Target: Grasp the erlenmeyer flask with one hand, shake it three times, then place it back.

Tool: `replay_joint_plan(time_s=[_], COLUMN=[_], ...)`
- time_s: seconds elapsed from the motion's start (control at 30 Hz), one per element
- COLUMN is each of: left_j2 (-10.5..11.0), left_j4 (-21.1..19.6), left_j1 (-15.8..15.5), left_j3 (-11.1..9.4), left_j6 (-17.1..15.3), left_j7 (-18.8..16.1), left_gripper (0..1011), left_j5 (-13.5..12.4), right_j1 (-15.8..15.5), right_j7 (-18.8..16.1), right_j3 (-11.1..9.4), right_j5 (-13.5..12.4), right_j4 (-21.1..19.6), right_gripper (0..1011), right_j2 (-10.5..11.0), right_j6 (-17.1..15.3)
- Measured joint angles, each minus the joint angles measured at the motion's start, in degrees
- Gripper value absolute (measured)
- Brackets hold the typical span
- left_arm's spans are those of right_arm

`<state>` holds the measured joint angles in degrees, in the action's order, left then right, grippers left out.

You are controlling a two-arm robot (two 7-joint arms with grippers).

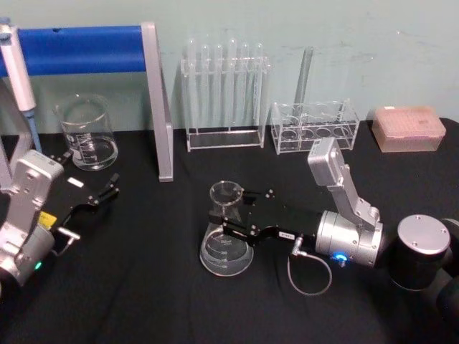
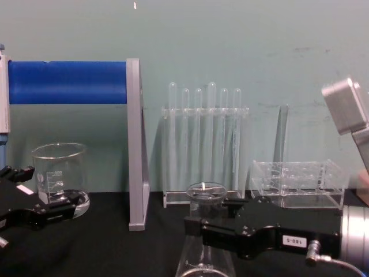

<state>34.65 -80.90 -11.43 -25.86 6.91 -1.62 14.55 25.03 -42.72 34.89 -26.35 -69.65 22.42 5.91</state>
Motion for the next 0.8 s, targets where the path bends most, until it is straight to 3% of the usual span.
replay_joint_plan(time_s=[0.3, 0.8], left_j2=[0.0, 0.0], left_j4=[0.0, 0.0], left_j1=[0.0, 0.0], left_j3=[0.0, 0.0], left_j6=[0.0, 0.0], left_j7=[0.0, 0.0], left_gripper=[1001, 1001], left_j5=[0.0, 0.0], right_j1=[0.0, -0.1], right_j7=[0.0, 0.1], right_j3=[0.0, 0.0], right_j5=[0.1, 0.1], right_j4=[0.0, 0.0], right_gripper=[468, 940], right_j2=[0.0, 0.0], right_j6=[-0.1, -0.2])
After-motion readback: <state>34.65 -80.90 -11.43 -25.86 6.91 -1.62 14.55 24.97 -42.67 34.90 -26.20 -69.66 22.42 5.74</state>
